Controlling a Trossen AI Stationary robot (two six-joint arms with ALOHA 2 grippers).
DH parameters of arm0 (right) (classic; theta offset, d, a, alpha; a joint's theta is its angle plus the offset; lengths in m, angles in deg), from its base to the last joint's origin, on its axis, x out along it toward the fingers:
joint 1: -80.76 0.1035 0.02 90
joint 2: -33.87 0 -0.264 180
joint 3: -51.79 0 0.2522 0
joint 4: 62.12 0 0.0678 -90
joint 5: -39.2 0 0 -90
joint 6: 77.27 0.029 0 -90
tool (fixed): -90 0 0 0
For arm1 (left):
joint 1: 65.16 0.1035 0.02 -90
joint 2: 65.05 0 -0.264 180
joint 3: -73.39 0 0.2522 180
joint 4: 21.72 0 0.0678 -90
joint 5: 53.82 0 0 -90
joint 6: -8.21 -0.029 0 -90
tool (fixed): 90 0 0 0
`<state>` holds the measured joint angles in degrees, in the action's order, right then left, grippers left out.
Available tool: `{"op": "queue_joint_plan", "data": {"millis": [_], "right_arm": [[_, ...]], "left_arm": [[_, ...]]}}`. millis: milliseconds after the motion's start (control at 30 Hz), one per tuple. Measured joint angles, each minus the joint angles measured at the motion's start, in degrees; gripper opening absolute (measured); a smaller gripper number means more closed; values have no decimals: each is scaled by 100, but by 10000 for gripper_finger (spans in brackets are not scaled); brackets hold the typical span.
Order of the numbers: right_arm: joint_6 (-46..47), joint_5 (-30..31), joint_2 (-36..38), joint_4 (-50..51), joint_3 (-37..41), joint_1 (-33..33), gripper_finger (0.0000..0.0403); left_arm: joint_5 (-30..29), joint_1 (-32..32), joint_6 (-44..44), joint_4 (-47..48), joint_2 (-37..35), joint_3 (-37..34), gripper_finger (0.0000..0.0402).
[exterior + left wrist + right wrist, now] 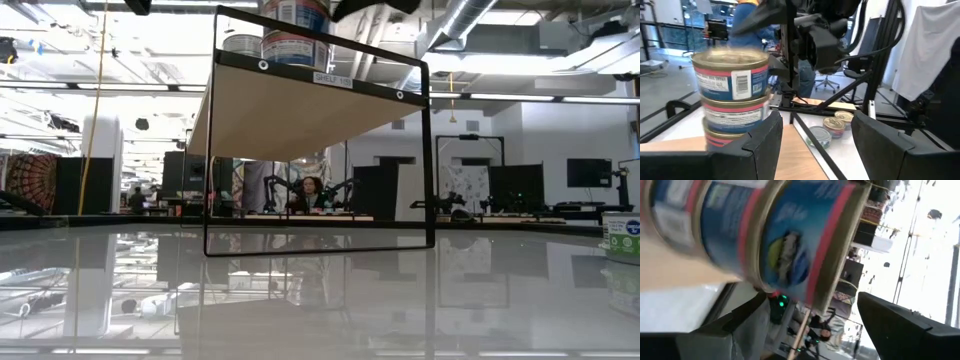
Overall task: Stack canned seafood by type on shelf
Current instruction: Stack the blue tuna can on top of the other blue tuna can on the shelf, then stack the green tuna can on top of the other green tuna can on the shelf
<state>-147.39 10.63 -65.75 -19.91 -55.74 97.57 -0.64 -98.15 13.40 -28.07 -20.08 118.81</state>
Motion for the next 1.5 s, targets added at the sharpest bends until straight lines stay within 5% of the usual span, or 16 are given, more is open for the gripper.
{"op": "queue_joint_plan", "data": {"millis": [300, 433, 600, 667, 767, 867, 1067, 1400, 1500], "right_arm": [[189, 162, 3, 168, 2, 67, 325], [400, 782, 175, 193, 7, 178, 323], [3165, 597, 645, 1112, -11, 501, 322], [4808, 159, 794, 2030, -6, 640, 322], [7405, -1444, 989, 3323, -2, 566, 322], [9026, -2946, 1021, 4026, 180, 412, 322], [9684, -4742, 947, 4074, 1259, 402, 321], [10359, -6493, 1253, 2598, 3406, 377, 277], [10470, -6599, 1257, 2443, 3729, 380, 261]], "left_arm": [[73, -2, -2, -4, 0, 0, 226], [201, -8, -124, 1, 0, 0, 226], [920, -170, -944, 83, 0, 0, 226], [1306, -271, -1343, 248, 0, 0, 226], [2171, -396, -1537, 480, 2, 0, 226], [2988, -446, -1274, 623, 30, 0, 226], [3174, -472, -742, 669, 105, 0, 226], [3303, -598, -829, 697, 116, 0, 226], [3312, -601, -914, 693, 116, 0, 226]]}}
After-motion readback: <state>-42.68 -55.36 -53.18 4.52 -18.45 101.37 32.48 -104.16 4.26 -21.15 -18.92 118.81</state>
